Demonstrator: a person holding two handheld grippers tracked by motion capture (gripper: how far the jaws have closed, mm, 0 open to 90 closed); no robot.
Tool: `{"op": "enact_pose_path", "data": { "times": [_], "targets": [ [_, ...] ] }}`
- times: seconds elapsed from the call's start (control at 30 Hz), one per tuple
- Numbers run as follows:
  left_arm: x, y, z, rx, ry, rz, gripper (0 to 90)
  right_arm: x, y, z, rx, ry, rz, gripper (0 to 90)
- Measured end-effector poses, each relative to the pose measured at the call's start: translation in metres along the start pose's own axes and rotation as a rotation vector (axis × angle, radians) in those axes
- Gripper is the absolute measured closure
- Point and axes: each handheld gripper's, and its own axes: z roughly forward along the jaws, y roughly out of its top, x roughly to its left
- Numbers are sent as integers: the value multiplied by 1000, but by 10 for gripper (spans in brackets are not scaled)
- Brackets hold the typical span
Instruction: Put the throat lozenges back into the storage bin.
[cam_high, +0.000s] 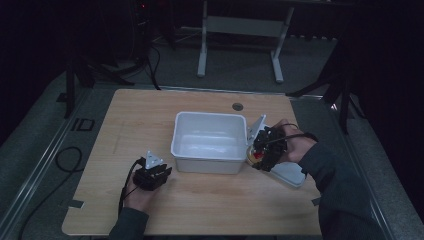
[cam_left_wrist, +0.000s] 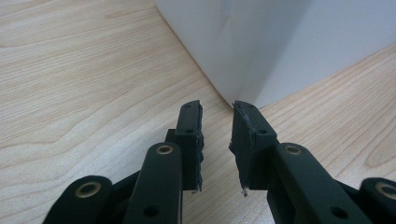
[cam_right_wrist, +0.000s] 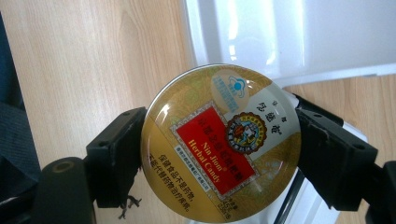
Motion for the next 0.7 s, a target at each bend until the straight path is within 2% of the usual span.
{"op": "enact_pose_path", "data": {
  "times": [0.27, 0.7],
  "targets": [
    [0, 0, 0, 0, 0, 0, 729, -3, 7, 1, -5, -12, -2, 203],
    [0, 0, 0, -1, 0, 0, 729, -10, 18, 4, -12, 0, 0, 203]
  ]
}}
